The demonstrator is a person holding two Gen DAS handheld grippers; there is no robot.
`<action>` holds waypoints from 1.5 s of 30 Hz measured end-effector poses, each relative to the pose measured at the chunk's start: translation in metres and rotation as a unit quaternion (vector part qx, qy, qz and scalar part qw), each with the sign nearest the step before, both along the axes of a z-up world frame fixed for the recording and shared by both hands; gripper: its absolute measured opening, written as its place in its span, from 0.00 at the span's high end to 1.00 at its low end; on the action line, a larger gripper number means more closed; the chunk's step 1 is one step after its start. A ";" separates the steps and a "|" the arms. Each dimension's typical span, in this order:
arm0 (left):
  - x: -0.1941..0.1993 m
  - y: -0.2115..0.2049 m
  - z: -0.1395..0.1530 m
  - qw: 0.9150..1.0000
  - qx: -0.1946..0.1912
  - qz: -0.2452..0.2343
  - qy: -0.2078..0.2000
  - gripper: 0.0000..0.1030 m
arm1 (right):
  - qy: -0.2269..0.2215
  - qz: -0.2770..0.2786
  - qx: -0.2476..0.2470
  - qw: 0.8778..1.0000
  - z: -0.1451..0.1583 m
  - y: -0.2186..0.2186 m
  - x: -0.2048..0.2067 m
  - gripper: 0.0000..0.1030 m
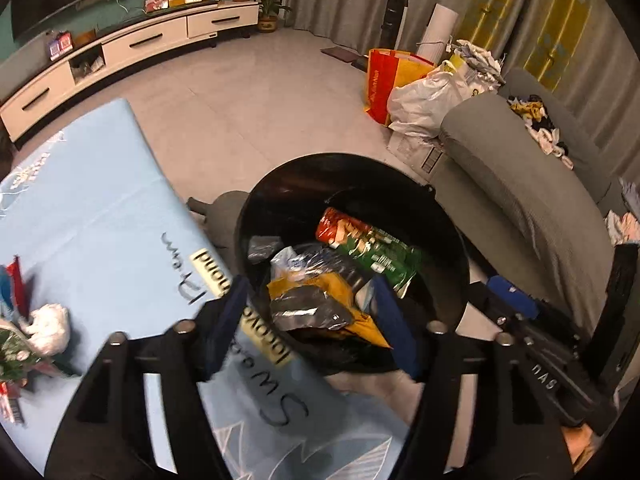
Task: Collect trash
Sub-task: 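Carry both wrappers over the black bin and open both tools to drop them, then return both tools to the table toward the red box and grey bag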
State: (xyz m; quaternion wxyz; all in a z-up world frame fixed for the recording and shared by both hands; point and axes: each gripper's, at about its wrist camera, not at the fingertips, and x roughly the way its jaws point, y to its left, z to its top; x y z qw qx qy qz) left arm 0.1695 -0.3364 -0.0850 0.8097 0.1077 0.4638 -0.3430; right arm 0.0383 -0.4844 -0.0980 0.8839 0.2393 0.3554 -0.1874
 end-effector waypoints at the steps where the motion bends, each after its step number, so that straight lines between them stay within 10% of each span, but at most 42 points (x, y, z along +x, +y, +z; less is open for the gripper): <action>1: -0.005 0.004 0.002 1.000 0.005 0.001 -0.008 0.28 | -0.001 0.002 -0.002 1.000 0.002 0.003 -0.003 0.56; 23: -0.061 0.161 0.006 0.995 0.035 0.088 -0.029 0.17 | 0.025 0.094 0.000 0.995 0.009 0.093 -0.014 0.52; 45: -0.047 0.314 -0.010 0.969 0.048 0.244 -0.011 0.14 | 0.104 0.225 -0.024 0.969 0.000 0.184 0.024 0.36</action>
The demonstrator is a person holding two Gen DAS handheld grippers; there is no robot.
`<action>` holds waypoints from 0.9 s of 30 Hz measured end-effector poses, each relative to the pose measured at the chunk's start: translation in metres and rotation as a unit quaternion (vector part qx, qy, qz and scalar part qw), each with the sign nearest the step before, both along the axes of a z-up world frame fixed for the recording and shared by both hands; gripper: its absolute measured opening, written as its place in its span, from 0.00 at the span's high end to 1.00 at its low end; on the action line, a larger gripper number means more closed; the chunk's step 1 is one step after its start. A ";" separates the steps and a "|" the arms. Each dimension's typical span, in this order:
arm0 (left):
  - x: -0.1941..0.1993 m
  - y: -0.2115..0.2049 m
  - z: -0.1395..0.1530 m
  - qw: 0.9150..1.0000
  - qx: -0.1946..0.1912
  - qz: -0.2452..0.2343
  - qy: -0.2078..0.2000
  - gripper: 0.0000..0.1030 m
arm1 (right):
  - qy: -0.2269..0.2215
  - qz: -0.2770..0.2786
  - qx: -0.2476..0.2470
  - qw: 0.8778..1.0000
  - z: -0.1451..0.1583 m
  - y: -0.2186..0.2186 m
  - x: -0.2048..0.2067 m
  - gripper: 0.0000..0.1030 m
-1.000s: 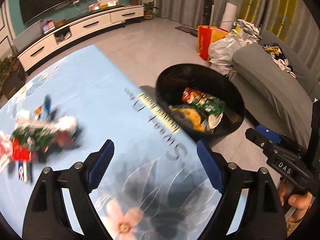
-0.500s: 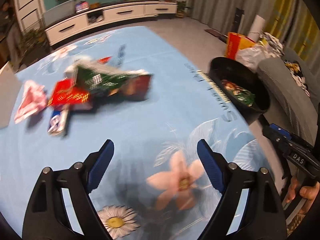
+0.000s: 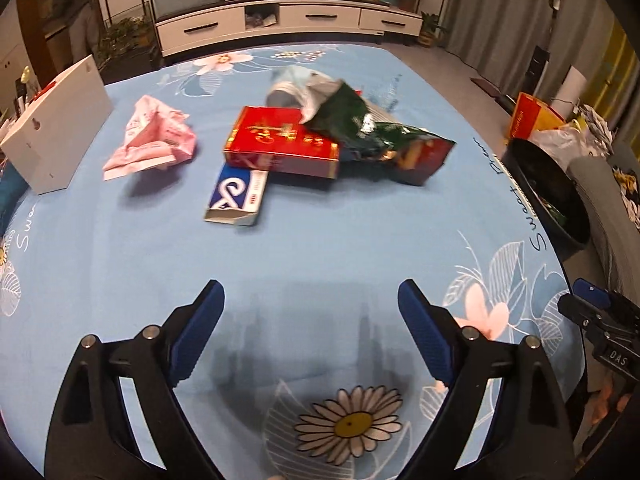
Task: Collect trash
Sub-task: 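Return both tools to the table toward the red box and grey bag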
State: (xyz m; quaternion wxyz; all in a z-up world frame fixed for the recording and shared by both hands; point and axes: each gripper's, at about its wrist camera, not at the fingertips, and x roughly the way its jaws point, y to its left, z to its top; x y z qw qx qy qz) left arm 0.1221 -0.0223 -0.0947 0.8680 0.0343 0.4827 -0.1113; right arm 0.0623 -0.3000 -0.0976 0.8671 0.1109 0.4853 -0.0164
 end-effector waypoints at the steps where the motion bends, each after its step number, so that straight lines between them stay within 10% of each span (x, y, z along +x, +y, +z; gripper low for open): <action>1: 0.000 0.001 0.000 1.000 0.000 0.001 0.000 0.13 | 0.004 0.006 0.001 1.000 -0.001 0.002 0.003 0.36; 27: 0.088 -0.008 0.002 0.999 0.038 -0.009 -0.018 0.03 | -0.020 0.086 0.041 0.995 -0.003 0.053 0.107 0.35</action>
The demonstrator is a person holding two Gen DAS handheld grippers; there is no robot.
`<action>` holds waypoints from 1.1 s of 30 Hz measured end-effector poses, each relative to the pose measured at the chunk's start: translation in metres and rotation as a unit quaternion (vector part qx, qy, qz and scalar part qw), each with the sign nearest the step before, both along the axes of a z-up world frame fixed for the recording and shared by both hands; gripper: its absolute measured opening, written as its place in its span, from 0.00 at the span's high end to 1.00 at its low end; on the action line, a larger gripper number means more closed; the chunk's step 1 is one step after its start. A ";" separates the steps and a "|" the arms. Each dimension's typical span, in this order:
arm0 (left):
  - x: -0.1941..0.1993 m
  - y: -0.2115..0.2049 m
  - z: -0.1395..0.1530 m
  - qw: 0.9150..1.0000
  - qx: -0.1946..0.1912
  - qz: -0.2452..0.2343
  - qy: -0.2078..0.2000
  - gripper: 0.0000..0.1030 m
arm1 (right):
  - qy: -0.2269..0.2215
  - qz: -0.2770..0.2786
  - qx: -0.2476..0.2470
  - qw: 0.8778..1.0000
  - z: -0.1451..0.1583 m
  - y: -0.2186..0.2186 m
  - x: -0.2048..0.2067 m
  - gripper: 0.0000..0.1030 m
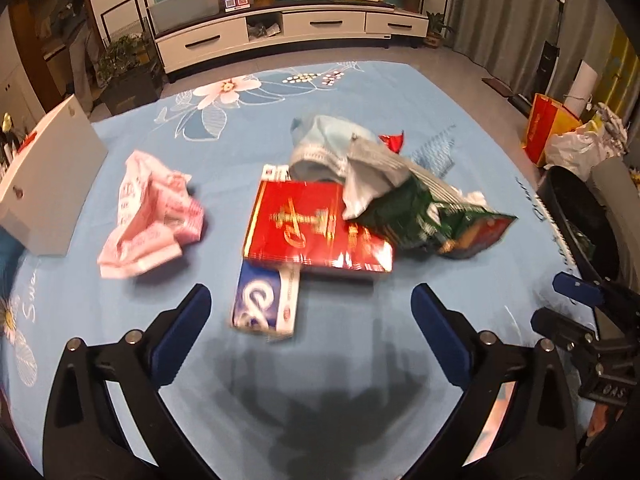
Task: Collect trash
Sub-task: 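Return both tools to the table toward the red box and grey bag, then grasp the red box with the left tool while the right tool grasps the green snack bag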
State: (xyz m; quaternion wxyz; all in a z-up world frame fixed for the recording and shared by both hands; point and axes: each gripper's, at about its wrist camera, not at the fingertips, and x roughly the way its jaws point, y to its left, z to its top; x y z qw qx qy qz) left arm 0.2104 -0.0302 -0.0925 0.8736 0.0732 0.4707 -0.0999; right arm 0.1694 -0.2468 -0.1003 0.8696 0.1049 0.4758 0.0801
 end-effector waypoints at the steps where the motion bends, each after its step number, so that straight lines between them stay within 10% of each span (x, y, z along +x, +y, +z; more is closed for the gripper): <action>1: 0.003 -0.002 -0.001 1.000 0.002 -0.001 0.001 0.03 | -0.001 0.001 0.000 1.000 -0.001 0.001 0.004 0.35; 16: 0.035 -0.013 -0.025 0.999 0.025 -0.014 0.020 0.03 | -0.023 0.031 0.000 0.999 -0.011 0.015 0.047 0.35; 33: 0.025 -0.005 -0.020 0.999 -0.004 -0.030 0.020 0.12 | -0.042 0.064 0.028 0.997 -0.002 0.023 0.034 0.98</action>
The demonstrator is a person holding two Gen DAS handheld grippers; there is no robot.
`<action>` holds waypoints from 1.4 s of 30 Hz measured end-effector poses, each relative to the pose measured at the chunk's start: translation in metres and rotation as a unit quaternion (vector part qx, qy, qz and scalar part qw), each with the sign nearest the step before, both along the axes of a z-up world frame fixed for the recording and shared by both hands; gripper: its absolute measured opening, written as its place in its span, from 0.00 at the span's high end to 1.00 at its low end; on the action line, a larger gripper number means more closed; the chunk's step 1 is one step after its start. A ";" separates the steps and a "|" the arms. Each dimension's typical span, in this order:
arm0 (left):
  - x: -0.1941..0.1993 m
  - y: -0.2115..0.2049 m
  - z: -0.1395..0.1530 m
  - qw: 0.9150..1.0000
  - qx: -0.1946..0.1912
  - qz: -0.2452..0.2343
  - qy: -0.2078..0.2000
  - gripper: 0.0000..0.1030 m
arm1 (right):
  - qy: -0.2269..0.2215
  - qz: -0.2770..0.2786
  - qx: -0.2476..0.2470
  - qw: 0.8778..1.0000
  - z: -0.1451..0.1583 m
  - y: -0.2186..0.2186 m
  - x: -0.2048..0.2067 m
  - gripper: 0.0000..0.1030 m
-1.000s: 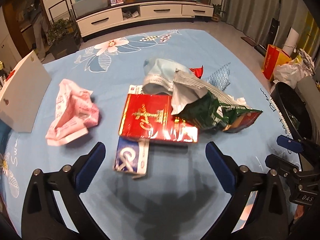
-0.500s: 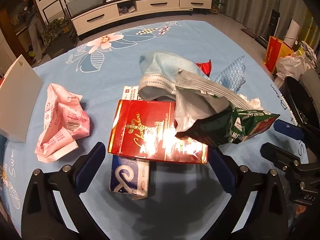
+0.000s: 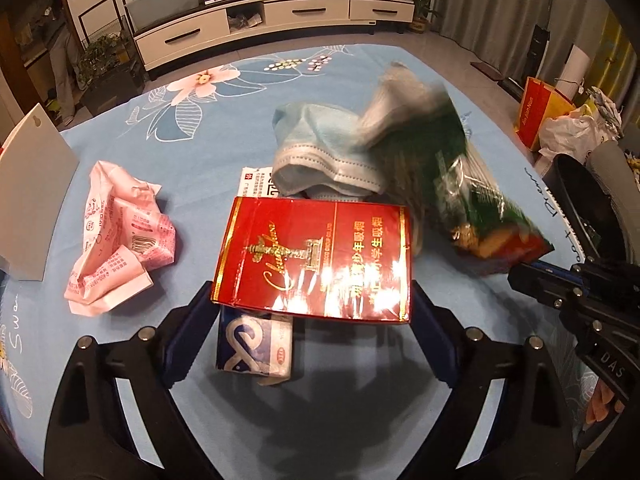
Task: Collect trash
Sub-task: 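Grasp the red box with the left tool while the right tool grasps the green snack bag, then carry the red box and green bag over the black bin and open both tools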
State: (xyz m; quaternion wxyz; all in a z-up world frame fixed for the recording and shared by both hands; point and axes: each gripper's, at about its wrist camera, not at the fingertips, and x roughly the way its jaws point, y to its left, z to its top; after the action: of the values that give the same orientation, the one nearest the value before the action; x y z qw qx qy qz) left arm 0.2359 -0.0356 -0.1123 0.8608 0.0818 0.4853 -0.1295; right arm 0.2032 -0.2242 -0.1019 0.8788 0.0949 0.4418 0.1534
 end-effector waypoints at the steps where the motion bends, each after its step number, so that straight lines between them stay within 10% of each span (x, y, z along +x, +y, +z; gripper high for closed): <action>1: -0.002 0.000 0.002 1.000 0.000 -0.002 -0.003 0.12 | -0.002 0.001 0.002 1.000 0.001 0.000 -0.004 0.98; 22: -0.078 -0.015 0.070 0.996 -0.032 -0.052 -0.063 0.12 | -0.069 -0.059 0.003 0.996 0.051 -0.055 -0.120 0.99; 42: -0.099 -0.198 0.060 0.977 -0.034 -0.208 -0.044 0.12 | -0.055 -0.228 0.017 0.972 0.024 -0.188 -0.180 0.99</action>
State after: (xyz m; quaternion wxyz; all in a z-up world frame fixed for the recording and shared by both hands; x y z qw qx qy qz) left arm 0.1367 -0.2331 -0.0525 0.8375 0.1577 0.4150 -0.3185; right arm 0.0234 -0.4120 -0.0779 0.9117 0.1999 0.3567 -0.0385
